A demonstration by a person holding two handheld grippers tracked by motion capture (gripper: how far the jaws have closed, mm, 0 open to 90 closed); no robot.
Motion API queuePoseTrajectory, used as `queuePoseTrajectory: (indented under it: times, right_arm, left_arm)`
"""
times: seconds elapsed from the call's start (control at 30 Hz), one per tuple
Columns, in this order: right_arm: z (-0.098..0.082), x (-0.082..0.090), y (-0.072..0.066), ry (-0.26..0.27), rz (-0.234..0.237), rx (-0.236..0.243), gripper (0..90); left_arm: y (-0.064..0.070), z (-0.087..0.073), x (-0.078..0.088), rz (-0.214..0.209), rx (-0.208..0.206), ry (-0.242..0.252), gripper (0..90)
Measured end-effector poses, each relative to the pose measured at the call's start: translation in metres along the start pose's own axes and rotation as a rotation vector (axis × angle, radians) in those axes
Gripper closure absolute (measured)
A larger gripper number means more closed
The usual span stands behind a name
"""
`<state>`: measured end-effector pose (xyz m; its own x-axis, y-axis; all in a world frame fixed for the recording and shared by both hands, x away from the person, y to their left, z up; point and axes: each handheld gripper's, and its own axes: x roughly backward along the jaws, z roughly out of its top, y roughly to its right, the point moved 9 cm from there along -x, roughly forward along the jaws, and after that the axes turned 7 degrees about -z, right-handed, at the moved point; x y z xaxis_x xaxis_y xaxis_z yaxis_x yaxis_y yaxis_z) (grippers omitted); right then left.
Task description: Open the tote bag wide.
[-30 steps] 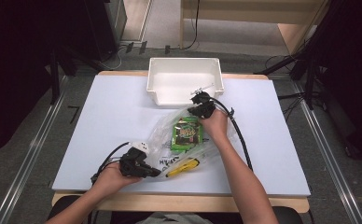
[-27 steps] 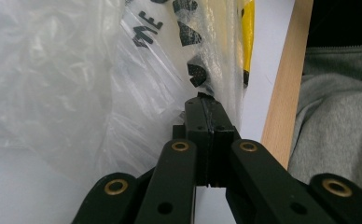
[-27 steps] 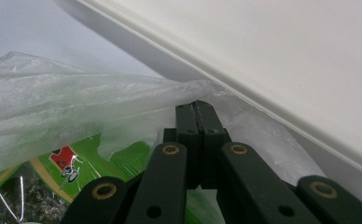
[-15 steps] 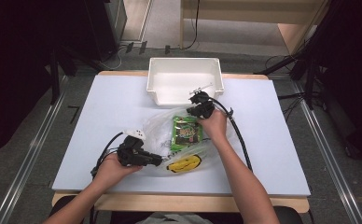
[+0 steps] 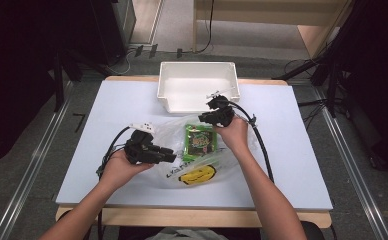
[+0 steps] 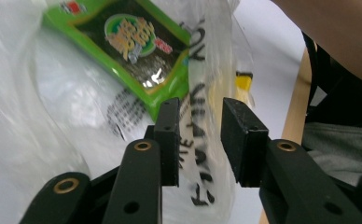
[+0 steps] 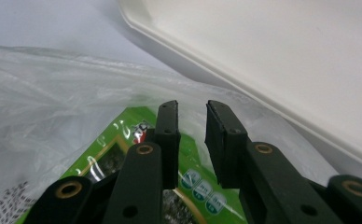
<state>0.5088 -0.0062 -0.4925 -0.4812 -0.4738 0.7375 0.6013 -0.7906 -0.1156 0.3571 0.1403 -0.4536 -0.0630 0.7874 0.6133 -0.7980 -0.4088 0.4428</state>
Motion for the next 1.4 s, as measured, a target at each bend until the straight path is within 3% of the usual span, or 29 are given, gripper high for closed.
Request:
queuePoseTrajectory:
  times: [0.23, 0.53, 0.73, 1.0, 1.2, 1.4]
  right_arm:
    - [-0.012, 0.019, -0.003, 0.015, 0.015, 0.008, 70.2]
    - [-0.035, 0.042, -0.002, 0.013, 0.024, 0.012, 67.5]
    - [-0.050, 0.057, 0.000, 0.024, 0.017, 0.016, 66.7]
    - [-0.060, 0.071, -0.002, 0.049, 0.020, 0.017, 66.8]
    - [-0.066, 0.074, -0.005, 0.042, 0.027, 0.018, 74.5]
    - [-0.071, 0.074, -0.013, 0.043, 0.036, 0.037, 86.3]
  left_arm:
    - [-0.006, 0.026, 0.003, 0.014, -0.017, 0.000, 80.6]
    - [-0.024, 0.061, 0.000, 0.036, -0.031, 0.002, 90.0]
    - [-0.036, 0.081, -0.011, 0.079, -0.055, -0.011, 90.0]
    - [-0.045, 0.108, -0.030, 0.088, -0.066, -0.022, 90.0]
    - [-0.052, 0.120, -0.047, 0.081, -0.090, -0.034, 90.0]
    - [-0.067, 0.126, -0.072, 0.071, -0.085, -0.055, 90.0]
